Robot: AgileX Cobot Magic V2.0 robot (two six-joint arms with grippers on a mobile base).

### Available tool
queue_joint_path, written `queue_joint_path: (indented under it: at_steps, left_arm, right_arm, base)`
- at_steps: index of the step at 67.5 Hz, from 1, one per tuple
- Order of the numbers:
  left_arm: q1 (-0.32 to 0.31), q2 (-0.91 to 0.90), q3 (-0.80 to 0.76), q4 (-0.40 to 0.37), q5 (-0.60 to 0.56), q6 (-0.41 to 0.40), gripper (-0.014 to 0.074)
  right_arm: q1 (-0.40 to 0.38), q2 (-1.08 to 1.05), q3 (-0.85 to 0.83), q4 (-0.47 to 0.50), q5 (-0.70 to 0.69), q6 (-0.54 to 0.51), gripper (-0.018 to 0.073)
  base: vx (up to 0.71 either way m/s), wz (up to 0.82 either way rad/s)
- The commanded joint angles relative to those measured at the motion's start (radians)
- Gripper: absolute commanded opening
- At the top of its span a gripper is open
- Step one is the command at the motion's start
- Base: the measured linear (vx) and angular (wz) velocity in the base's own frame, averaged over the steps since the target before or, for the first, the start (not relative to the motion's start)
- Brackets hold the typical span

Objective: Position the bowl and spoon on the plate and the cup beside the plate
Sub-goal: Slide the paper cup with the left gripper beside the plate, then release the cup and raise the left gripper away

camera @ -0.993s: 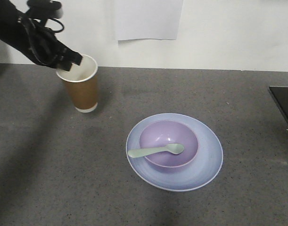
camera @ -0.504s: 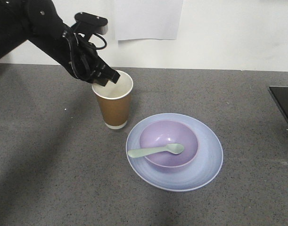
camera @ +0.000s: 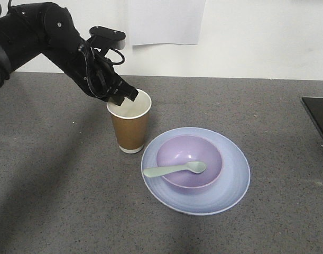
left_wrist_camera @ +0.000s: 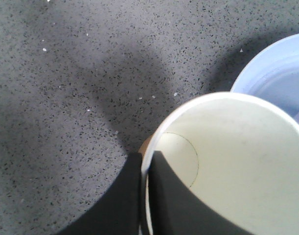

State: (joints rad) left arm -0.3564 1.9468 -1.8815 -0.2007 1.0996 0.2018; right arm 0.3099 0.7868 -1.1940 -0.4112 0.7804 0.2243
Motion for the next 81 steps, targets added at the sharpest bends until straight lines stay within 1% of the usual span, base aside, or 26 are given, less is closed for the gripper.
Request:
queue_joint_path:
  at_steps: [1, 18, 23, 28, 46, 54, 68, 81]
  left_arm:
    - [-0.006, -0.051, -0.024, -0.024, -0.031, -0.009, 0.0007]
    - [-0.006, -0.051, -0.024, -0.024, -0.011, -0.012, 0.0050]
    - [-0.006, -0.051, -0.024, -0.024, -0.011, -0.030, 0.0074]
    - [-0.007, -0.051, -0.024, -0.024, -0.011, -0.037, 0.0109]
    - [-0.007, -0.051, -0.024, -0.024, -0.004, -0.037, 0.0294]
    - [-0.007, -0.051, -0.024, -0.024, -0.004, -0.037, 0.0344]
    - [-0.006, -0.062, -0.026, -0.009, -0.010, -0.037, 0.0358]
    - [-0.006, -0.097, -0.027, 0.070, -0.020, -0.037, 0.0358]
  right_arm:
    - [-0.003, 0.000, -0.024, -0.021, -0.061, 0.002, -0.0006]
    - [-0.003, 0.000, -0.024, -0.021, -0.061, 0.002, -0.0006]
    - [-0.003, 0.000, -0.024, -0.021, -0.061, 0.002, -0.0006]
    - [-0.003, 0.000, -0.024, -0.021, -0.061, 0.002, -0.0006]
    - [-0.003, 0.000, -0.024, -0.013, -0.060, 0.002, -0.0006]
    - [-0.003, 0.000, -0.024, -0.010, -0.060, 0.001, -0.0006]
    - [-0.003, 0.000, -0.024, -0.002, -0.060, 0.001, -0.0006]
    - [-0.003, 0.000, -0.024, -0.002, -0.061, 0.001, -0.0006]
  base:
    - [0.00, 0.00]
    - [0.00, 0.00]
    - [0.00, 0.00]
    - [0.00, 0.00]
    - [0.00, 0.00]
    - [0.00, 0.00]
    - [0.00, 0.00]
    - [0.00, 0.00]
